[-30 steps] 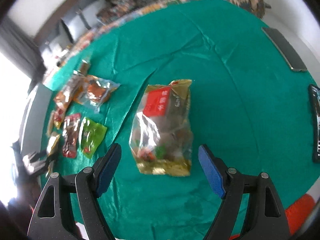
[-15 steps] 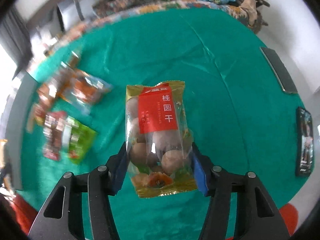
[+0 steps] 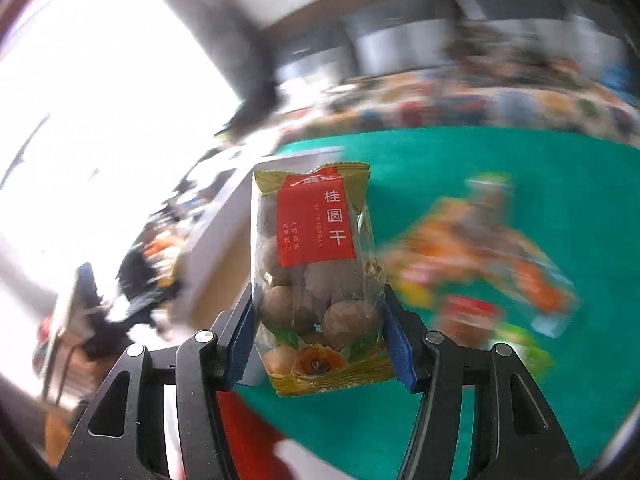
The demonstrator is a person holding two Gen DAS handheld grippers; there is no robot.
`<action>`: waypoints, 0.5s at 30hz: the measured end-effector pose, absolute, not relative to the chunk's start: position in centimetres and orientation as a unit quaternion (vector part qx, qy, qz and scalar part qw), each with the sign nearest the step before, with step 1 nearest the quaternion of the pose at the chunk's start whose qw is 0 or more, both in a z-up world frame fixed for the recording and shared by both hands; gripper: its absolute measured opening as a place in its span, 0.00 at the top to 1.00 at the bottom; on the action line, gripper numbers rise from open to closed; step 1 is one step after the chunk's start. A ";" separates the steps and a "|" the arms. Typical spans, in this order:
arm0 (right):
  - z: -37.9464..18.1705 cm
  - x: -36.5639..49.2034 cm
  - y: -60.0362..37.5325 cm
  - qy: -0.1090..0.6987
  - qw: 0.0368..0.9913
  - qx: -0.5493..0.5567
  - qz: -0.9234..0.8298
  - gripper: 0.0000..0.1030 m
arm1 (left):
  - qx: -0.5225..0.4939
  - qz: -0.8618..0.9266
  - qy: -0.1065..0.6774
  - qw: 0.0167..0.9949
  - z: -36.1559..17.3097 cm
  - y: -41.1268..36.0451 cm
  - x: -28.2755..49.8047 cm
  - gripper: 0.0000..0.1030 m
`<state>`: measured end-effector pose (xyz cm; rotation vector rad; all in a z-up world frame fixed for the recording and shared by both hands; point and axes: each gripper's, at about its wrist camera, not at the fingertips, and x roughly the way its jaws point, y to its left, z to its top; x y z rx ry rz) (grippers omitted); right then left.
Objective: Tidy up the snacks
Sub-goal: 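Carry both bags to the white box and release them inside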
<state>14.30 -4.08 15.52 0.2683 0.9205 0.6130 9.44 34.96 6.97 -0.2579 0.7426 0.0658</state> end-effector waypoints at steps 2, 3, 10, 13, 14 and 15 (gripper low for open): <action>16.1 15.6 2.2 0.439 0.827 0.112 0.334 0.41 | -0.126 0.063 0.368 0.919 6.1 37.2 9.0 0.47; 16.1 16.0 4.7 0.436 0.824 0.104 0.347 0.41 | -0.124 0.073 0.370 0.918 5.6 38.1 8.4 0.45; 13.2 18.7 13.8 0.466 0.780 0.132 0.396 0.22 | -0.116 0.116 0.385 0.908 3.1 40.3 8.0 0.21; 13.4 17.6 11.6 0.438 0.804 0.118 0.385 0.22 | -0.108 0.101 0.383 0.912 2.8 38.9 7.6 0.21; 13.5 16.9 10.8 0.434 0.811 0.112 0.377 0.22 | -0.104 0.090 0.383 0.913 2.8 38.0 7.6 0.21; 12.7 16.9 9.7 0.433 0.819 0.103 0.362 0.22 | -0.101 0.080 0.382 0.915 3.1 37.2 7.8 0.21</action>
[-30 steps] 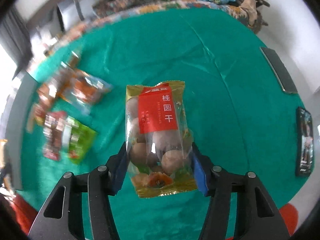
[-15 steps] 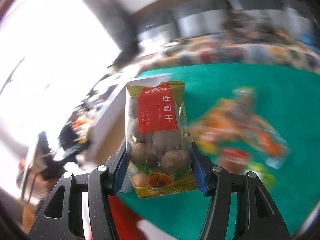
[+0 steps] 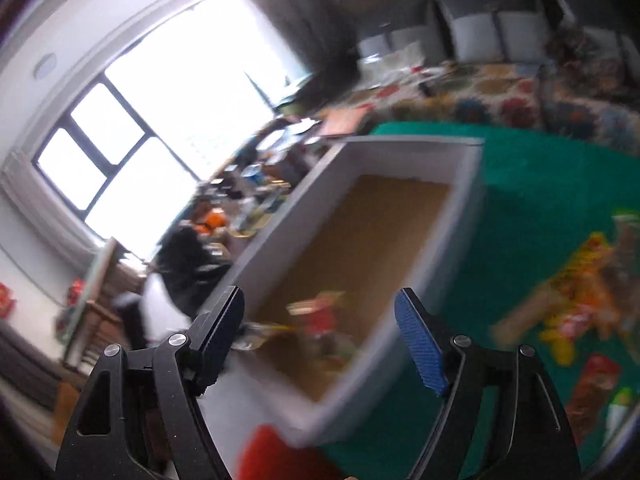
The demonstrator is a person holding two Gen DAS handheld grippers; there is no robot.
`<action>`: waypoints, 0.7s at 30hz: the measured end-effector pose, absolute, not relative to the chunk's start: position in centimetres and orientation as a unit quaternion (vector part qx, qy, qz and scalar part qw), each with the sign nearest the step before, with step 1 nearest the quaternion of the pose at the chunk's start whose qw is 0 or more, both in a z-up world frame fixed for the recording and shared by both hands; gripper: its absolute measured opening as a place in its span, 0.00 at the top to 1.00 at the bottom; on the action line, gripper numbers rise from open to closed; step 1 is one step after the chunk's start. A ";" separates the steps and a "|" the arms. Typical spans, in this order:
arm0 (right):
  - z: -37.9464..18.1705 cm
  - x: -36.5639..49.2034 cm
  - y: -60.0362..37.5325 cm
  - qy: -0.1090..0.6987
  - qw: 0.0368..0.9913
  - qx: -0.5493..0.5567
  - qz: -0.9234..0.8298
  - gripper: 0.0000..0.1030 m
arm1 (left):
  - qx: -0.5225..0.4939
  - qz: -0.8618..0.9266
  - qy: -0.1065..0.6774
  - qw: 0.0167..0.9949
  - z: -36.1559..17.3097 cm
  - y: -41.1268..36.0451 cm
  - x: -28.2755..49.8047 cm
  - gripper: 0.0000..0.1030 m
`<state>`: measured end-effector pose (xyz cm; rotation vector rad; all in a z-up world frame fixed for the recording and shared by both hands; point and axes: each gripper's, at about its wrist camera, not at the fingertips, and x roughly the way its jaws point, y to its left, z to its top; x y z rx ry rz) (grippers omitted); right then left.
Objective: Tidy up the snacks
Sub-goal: 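Carry both bags to the white box and release them inside, then return both tools from the box to the table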
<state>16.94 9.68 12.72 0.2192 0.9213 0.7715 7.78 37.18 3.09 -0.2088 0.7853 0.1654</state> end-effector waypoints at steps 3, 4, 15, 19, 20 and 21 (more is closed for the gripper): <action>9.2 16.6 4.5 0.434 0.851 0.063 0.290 0.22 | -0.100 0.026 0.372 0.922 4.0 33.0 7.8 0.20; 7.0 16.2 1.4 0.435 0.866 0.034 0.243 0.22 | -0.099 0.002 0.368 0.924 4.4 31.2 7.7 0.18; -4.5 8.4 -24.9 0.449 0.889 -0.048 -0.075 0.22 | -0.027 -0.149 0.419 0.895 -1.1 9.1 10.7 0.01; -5.8 7.6 -30.8 0.460 0.879 -0.002 -0.124 0.22 | 0.011 -0.092 0.465 0.881 -7.2 5.9 13.8 0.01; -6.0 7.8 -31.5 0.462 0.878 0.003 -0.126 0.22 | 0.010 -0.086 0.469 0.879 -8.1 5.9 14.3 0.01; -6.1 8.1 -31.9 0.464 0.877 0.007 -0.127 0.22 | 0.010 -0.080 0.471 0.879 -8.9 5.4 14.7 0.01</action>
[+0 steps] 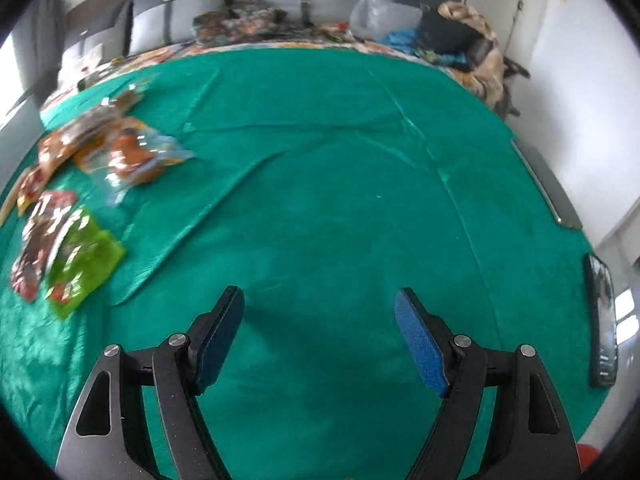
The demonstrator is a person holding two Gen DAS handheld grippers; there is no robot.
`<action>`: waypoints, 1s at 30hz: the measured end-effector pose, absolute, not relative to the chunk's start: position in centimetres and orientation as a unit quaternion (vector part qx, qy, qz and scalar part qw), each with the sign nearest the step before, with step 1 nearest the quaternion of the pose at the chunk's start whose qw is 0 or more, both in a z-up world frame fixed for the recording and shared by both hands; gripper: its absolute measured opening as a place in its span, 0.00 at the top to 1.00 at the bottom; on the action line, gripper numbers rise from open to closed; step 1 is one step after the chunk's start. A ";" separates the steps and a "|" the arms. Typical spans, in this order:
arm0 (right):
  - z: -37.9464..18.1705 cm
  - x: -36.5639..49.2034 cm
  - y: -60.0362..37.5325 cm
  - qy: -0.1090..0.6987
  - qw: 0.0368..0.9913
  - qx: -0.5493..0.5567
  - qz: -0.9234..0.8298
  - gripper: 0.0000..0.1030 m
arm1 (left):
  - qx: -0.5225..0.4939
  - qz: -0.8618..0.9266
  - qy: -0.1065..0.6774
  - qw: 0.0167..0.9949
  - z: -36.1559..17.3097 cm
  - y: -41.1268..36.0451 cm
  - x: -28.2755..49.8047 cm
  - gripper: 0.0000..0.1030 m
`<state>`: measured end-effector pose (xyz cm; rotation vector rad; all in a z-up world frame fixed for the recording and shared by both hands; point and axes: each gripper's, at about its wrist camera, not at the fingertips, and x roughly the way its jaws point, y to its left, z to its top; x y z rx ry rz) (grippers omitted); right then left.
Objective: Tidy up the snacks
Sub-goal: 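Return both tools from the box to the table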
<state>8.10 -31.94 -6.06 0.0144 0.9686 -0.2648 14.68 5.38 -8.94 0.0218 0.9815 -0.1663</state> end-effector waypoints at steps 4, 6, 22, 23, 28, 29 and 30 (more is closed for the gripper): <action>-6.4 9.7 -33.4 0.452 0.883 0.027 -0.124 0.22 | 0.038 -0.061 0.448 0.891 -10.4 4.7 15.9 0.00; -6.7 10.1 -34.0 0.446 0.886 0.046 -0.119 0.18 | 0.036 -0.065 0.443 0.893 -10.6 4.6 16.3 0.00; -6.6 10.1 -33.8 0.447 0.885 0.049 -0.119 0.15 | 0.036 -0.070 0.434 0.898 -10.4 4.8 16.2 0.00; -6.6 10.1 -33.8 0.447 0.885 0.049 -0.119 0.15 | 0.036 -0.070 0.434 0.898 -10.4 4.8 16.2 0.00; -6.6 10.1 -33.8 0.447 0.885 0.049 -0.119 0.15 | 0.036 -0.070 0.434 0.898 -10.5 4.9 16.2 0.00; -6.6 10.1 -33.9 0.447 0.885 0.049 -0.119 0.15 | 0.036 -0.070 0.433 0.898 -10.4 4.9 16.2 0.00; -6.6 10.1 -33.8 0.447 0.885 0.049 -0.119 0.15 | 0.036 -0.070 0.433 0.898 -10.4 4.9 16.2 0.00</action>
